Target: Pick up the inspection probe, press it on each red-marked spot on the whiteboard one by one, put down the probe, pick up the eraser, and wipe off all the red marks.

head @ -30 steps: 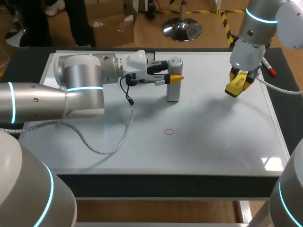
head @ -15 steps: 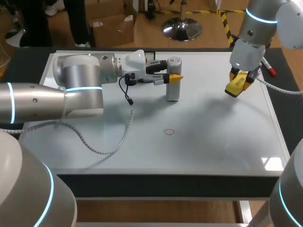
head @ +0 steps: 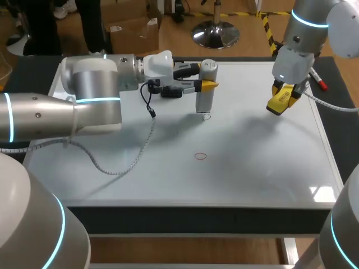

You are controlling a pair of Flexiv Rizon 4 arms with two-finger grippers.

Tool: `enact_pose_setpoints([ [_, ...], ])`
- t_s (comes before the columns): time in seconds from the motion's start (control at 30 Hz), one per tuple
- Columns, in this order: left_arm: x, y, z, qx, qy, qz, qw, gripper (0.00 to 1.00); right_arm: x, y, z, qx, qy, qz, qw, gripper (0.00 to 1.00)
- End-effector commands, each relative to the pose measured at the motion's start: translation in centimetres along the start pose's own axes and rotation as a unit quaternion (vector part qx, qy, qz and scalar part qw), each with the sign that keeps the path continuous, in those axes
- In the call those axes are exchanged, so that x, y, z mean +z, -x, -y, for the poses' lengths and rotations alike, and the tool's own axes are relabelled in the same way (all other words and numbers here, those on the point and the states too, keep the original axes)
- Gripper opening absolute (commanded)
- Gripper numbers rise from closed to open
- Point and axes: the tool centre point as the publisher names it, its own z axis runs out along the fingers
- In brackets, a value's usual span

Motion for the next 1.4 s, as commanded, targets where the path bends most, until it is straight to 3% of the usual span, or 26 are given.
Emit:
enact_pose_setpoints([
  [0.03, -0.2, -0.1, 1.5, -0.001, 0.009, 0.006, 1.000, 0.00, -0.1, 0.0, 0.1, -0.001, -0.001, -0.002, 1.000, 0.00],
  [0.7, -0.2, 0.9, 6.3, 0.003, 0.004, 0.029, 1.000, 0.00, -0.1, 0.0, 0.1, -0.001, -0.001, -0.002, 1.000, 0.00],
  [1.4, -0.1, 1.5, 6.3, -0.001, 0.008, 0.015, 1.000, 0.00, -0.1, 0.0, 0.1, -0.001, -0.001, -0.002, 1.000, 0.00],
])
